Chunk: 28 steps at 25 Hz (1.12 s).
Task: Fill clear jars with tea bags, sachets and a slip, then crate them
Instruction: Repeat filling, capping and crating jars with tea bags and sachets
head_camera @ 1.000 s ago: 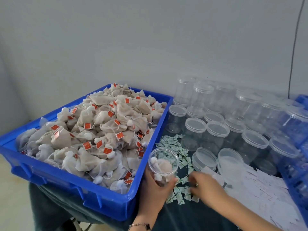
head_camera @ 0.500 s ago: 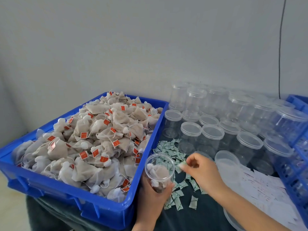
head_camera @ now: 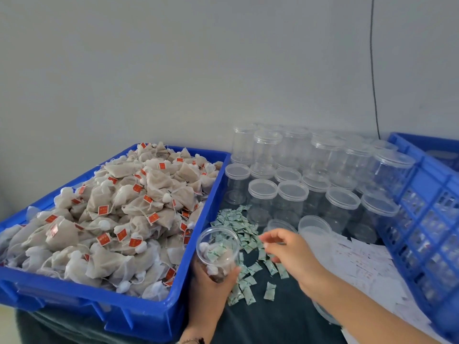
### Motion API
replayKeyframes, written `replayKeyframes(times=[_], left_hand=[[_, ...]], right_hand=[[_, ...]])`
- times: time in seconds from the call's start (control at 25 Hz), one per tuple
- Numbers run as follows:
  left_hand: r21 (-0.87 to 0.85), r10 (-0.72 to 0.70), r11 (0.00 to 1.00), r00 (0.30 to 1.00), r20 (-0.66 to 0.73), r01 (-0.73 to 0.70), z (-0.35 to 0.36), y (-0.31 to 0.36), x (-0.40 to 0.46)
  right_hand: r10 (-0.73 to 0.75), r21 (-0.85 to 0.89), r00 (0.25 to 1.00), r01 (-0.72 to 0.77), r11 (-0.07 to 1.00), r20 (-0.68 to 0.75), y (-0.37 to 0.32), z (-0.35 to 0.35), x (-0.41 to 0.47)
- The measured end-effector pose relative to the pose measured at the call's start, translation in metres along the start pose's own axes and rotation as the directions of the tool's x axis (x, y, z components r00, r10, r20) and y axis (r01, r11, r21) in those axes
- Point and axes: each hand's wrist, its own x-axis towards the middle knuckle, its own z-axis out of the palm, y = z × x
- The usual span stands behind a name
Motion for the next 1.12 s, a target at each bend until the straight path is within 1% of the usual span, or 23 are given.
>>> replayKeyframes(times=[0.08,0.12,0.2,0.24,0.28,0.32,0.36,0.4,0.48,0.56,0.68,0.8,0.88,0.96,1.0,1.04,1.12], left_hand=[[0.009,-0.010,1.000,1.000,0.007,0.010,0.001,0.007,0.001],[0.007,-0.021,1.000,1.000,-0.006,0.021,0.000,0.012,0.002],[-0.045,-0.045,0.998,0.998,-0.043,0.043,0.007,0.025,-0.001],[-0.084,-0.054,0.995,0.997,-0.049,0.050,0.012,0.033,-0.006],[-0.118,-0.057,0.992,0.998,-0.034,0.052,0.019,0.039,-0.013],[-0.140,-0.044,0.989,0.999,0.003,0.044,0.029,0.045,-0.021],[-0.155,-0.023,0.987,0.998,0.052,0.031,0.039,0.049,-0.030],[-0.167,-0.005,0.986,0.994,0.109,0.024,0.048,0.052,-0.039],[-0.191,0.010,0.981,0.975,0.223,0.033,0.067,0.055,-0.056],[-0.185,-0.009,0.981,0.961,0.277,0.062,0.080,0.053,-0.071],[-0.171,-0.042,0.981,0.968,0.247,0.086,0.085,0.044,-0.082],[-0.136,-0.053,0.987,0.971,0.233,0.087,0.084,0.037,-0.084],[-0.120,-0.053,0.989,0.970,0.238,0.083,0.083,0.036,-0.083],[-0.101,-0.049,0.992,0.970,0.238,0.075,0.083,0.035,-0.084],[-0.091,-0.046,0.993,0.971,0.236,0.069,0.083,0.036,-0.084],[-0.083,-0.042,0.995,0.971,0.235,0.063,0.082,0.036,-0.084],[-0.076,-0.042,0.995,0.969,0.242,0.062,0.083,0.035,-0.084]], right_hand=[[0.095,-0.003,0.994,-0.096,0.995,-0.047,0.024,-0.036,-0.009],[0.152,0.047,0.984,-0.148,0.988,-0.097,0.036,-0.053,-0.011],[0.276,0.188,0.928,-0.233,0.954,-0.249,0.066,-0.091,-0.016],[0.318,0.229,0.890,-0.252,0.940,-0.326,0.081,-0.107,-0.019],[0.337,0.212,0.853,-0.272,0.939,-0.399,0.097,-0.121,-0.021],[0.327,0.134,0.822,-0.299,0.945,-0.467,0.114,-0.135,-0.024],[0.286,0.006,0.812,-0.329,0.944,-0.508,0.129,-0.146,-0.025],[0.232,-0.142,0.829,-0.347,0.927,-0.509,0.141,-0.154,-0.027],[0.170,-0.400,0.890,-0.351,0.847,-0.423,0.158,-0.166,-0.028],[0.155,-0.540,0.935,-0.315,0.780,-0.320,0.167,-0.170,-0.028],[0.158,-0.626,0.971,-0.235,0.744,-0.177,0.169,-0.165,-0.028],[0.228,-0.766,0.972,-0.194,0.613,-0.064,0.172,-0.157,-0.032],[0.244,-0.810,0.968,-0.189,0.555,-0.059,0.170,-0.154,-0.036],[0.178,-0.850,0.982,-0.151,0.505,-0.069,0.168,-0.150,-0.041],[0.137,-0.854,0.987,-0.142,0.500,-0.083,0.166,-0.150,-0.043],[0.115,-0.843,0.988,-0.151,0.517,-0.107,0.164,-0.150,-0.045],[0.118,-0.798,0.982,-0.189,0.572,-0.148,0.158,-0.151,-0.047]])
